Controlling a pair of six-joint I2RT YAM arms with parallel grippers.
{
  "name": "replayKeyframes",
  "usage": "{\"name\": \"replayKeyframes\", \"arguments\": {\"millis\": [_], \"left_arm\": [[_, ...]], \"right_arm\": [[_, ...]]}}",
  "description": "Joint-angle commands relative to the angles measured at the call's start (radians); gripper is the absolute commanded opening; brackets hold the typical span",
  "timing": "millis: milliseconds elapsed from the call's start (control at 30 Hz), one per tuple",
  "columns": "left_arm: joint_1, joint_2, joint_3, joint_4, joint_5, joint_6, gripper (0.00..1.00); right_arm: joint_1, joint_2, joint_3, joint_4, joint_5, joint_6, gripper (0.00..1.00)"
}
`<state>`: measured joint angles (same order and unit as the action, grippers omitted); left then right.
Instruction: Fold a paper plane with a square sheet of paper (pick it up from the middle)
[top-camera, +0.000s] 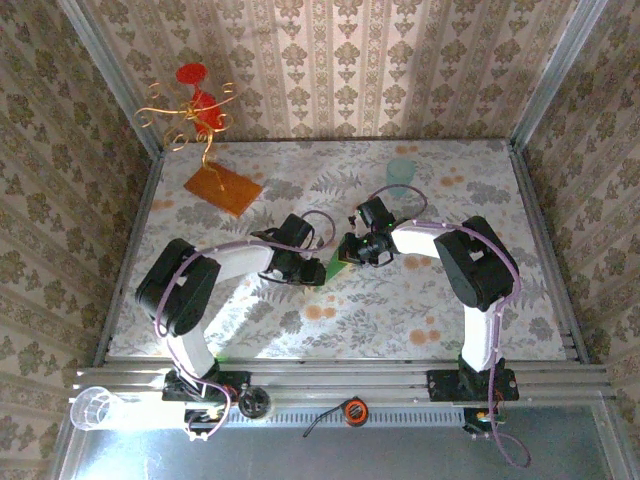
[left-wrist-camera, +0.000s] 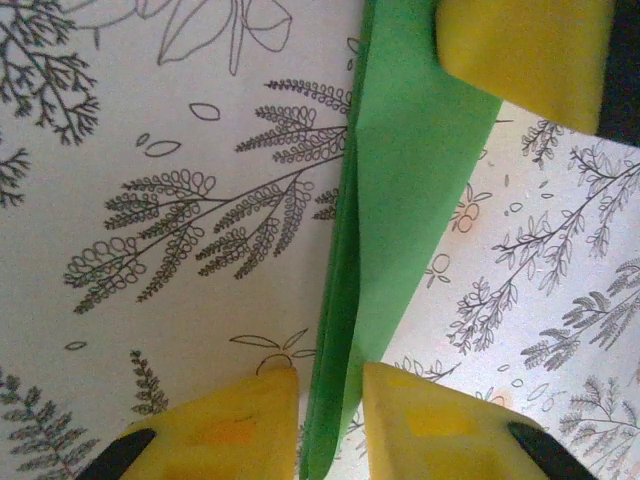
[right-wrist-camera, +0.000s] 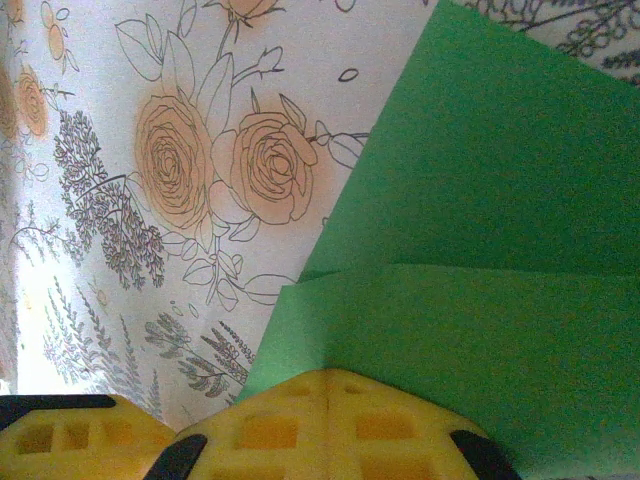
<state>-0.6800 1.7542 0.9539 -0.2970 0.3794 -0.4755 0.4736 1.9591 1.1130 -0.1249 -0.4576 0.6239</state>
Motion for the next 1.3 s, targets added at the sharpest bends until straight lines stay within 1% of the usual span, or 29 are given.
{"name": "replayKeyframes", "arguments": {"millis": [0, 133, 233, 367, 500, 833, 1100, 1267], "left_arm": [[-0.003, 0.027, 0.021, -0.026, -0.019, 0.017, 0.23], [-0.003, 0.042, 0.018, -0.021, -0.017, 0.017, 0.2], [-0.002, 0.054, 0.017, -0.02, -0.014, 0.018, 0.19], [-0.002, 0.065, 0.017, -0.016, -0.007, 0.02, 0.17], [-0.002, 0.067, 0.018, -0.011, 0.001, 0.02, 0.17], [-0.002, 0.071, 0.021, -0.003, 0.015, 0.024, 0.17], [-0.002, 0.074, 0.02, -0.008, 0.015, 0.026, 0.17], [-0.003, 0.067, 0.015, -0.004, 0.025, 0.029, 0.16]], "right_arm": [[-0.01, 0.043, 0.003, -0.081, 0.047, -0.004, 0.07], [-0.01, 0.036, 0.008, -0.07, 0.028, 0.004, 0.07], [-0.01, 0.011, 0.008, -0.034, -0.014, 0.018, 0.08], [-0.006, -0.039, 0.008, 0.027, -0.067, 0.039, 0.11], [0.016, -0.054, 0.008, 0.042, -0.086, 0.049, 0.13], [0.071, -0.027, -0.026, 0.074, -0.076, 0.085, 0.12], [0.071, -0.012, -0.048, 0.059, -0.001, 0.087, 0.1], [0.063, 0.005, -0.04, 0.051, 0.007, 0.078, 0.1]]}}
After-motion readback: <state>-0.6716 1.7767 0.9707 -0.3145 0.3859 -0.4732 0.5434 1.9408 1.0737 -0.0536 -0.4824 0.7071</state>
